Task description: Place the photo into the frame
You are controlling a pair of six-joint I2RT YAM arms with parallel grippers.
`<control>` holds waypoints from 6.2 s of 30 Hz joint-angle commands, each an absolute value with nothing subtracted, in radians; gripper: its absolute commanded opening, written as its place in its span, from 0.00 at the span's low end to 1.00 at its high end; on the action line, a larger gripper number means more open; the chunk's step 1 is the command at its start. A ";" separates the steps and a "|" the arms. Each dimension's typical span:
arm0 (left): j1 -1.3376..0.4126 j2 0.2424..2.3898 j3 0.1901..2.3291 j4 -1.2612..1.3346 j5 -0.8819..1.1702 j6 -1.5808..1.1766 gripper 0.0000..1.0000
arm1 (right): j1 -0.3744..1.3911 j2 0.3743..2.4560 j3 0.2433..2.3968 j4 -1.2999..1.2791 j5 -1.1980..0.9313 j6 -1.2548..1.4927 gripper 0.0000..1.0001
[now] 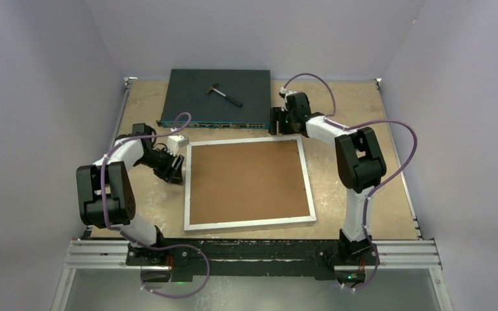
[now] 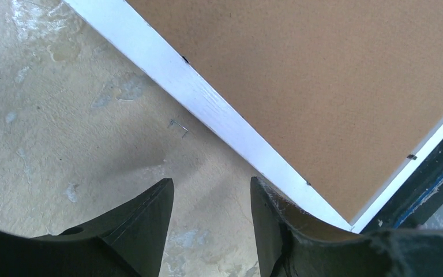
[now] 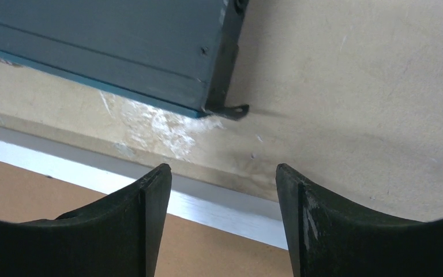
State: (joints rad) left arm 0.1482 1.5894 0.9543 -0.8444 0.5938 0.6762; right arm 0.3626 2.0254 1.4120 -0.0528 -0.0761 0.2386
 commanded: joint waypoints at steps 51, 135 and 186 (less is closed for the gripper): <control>0.065 1.546 1.157 -1.088 0.567 0.943 0.62 | 0.414 1.942 1.334 -0.214 -0.214 -0.154 0.58; -0.115 1.294 0.543 -0.328 0.103 0.920 0.80 | 0.253 1.445 0.789 -0.094 -0.322 0.397 0.54; 0.075 1.310 0.707 -0.528 0.408 0.828 0.89 | 0.113 1.354 0.851 -0.160 -0.007 0.514 0.76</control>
